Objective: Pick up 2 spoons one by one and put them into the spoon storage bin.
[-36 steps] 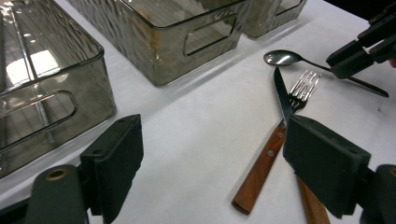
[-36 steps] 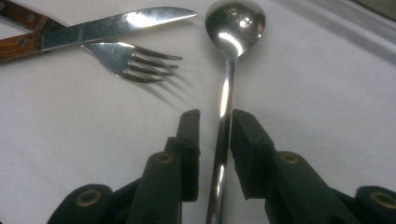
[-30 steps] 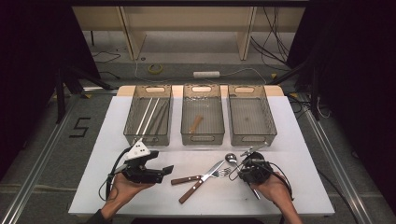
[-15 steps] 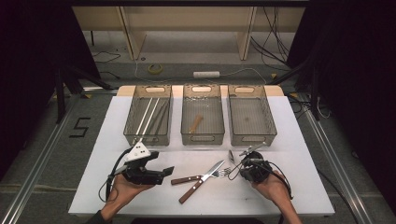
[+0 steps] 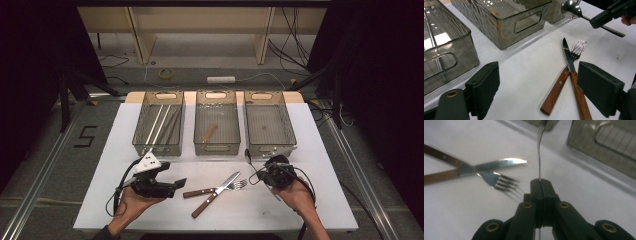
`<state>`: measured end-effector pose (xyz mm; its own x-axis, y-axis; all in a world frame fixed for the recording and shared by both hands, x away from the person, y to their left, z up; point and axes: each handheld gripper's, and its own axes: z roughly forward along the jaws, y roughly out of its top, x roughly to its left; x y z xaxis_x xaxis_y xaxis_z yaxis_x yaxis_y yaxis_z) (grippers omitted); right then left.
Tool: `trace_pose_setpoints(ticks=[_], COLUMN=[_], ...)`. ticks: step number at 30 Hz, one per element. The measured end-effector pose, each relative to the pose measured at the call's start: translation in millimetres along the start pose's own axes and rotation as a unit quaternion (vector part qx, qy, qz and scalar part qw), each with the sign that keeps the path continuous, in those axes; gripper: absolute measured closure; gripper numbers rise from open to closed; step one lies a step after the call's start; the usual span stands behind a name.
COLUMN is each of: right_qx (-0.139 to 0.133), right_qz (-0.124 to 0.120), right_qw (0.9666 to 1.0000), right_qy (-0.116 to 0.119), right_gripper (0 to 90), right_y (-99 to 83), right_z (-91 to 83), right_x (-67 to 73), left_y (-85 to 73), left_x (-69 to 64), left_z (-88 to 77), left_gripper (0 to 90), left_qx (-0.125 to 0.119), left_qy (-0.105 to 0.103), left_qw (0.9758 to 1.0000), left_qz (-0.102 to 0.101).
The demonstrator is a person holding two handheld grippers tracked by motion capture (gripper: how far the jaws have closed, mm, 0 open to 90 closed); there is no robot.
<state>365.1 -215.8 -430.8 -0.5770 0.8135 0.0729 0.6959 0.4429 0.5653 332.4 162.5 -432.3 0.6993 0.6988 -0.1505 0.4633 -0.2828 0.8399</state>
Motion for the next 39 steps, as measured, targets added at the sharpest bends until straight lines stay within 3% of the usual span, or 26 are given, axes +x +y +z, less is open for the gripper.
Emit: trace_pose_setpoints(ticks=[6, 13, 20, 39], right_qx=[-0.028, -0.047, -0.059, -0.064], right_qz=[-0.001, -0.009, -0.001, 0.016], right_qw=[0.9996, 0.9989, 0.9982, 0.9978], right_qy=[-0.001, 0.002, 0.000, -0.007], right_gripper=[90.0, 90.0, 90.0, 90.0], right_y=[27.3, 68.0, 101.3, 158.9], right_z=[-3.3, 0.0, 7.0, 32.2], right_x=[-1.2, 2.0, 1.9, 1.8], left_y=[-0.2, -0.6, -0.2, -0.2], left_x=[0.1, 0.3, -0.5, -1.5], left_z=[-0.2, -0.4, -1.5, -1.2], left_gripper=[18.0, 17.9, 17.8, 17.4], left_qx=[-0.001, -0.001, -0.001, -0.005], left_qy=[0.000, 0.001, -0.001, -0.002], left_qw=[1.0000, 1.0000, 1.0000, 1.0000], left_qz=[0.000, 0.000, 0.002, 0.003])
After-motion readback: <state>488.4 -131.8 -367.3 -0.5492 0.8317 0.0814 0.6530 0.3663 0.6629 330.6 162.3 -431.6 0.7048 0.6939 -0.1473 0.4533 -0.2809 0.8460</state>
